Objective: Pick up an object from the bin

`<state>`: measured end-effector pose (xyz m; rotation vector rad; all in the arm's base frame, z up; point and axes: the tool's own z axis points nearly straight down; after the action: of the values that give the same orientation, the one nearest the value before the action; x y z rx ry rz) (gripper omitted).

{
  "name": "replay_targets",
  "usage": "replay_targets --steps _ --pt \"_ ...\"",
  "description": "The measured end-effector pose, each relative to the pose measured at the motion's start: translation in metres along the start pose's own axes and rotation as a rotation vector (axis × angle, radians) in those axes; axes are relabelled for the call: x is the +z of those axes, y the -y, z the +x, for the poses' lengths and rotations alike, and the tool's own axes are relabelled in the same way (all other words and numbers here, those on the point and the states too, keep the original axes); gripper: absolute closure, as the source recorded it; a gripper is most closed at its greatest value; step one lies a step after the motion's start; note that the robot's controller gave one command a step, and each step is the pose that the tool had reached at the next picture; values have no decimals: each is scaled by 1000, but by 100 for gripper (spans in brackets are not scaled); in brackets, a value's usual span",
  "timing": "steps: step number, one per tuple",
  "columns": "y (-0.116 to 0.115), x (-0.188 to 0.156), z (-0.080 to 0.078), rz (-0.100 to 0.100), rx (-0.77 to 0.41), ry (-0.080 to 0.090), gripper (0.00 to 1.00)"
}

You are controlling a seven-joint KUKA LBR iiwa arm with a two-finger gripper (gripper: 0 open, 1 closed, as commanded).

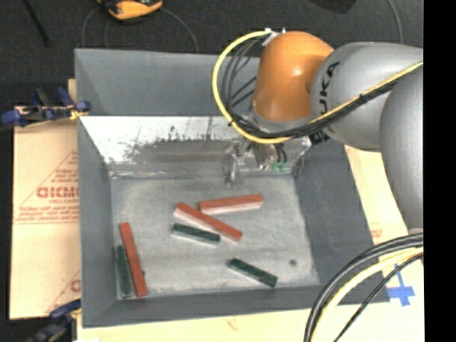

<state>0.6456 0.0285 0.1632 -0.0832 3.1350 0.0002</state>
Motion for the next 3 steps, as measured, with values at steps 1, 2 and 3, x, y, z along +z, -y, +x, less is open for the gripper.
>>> replay_targets --steps 1,2,3 --pt "0 0 0 1 -1 0 0" --pt "0 0 0 1 -2 0 0" --pt "-7 42 2 -1 68 6 0"
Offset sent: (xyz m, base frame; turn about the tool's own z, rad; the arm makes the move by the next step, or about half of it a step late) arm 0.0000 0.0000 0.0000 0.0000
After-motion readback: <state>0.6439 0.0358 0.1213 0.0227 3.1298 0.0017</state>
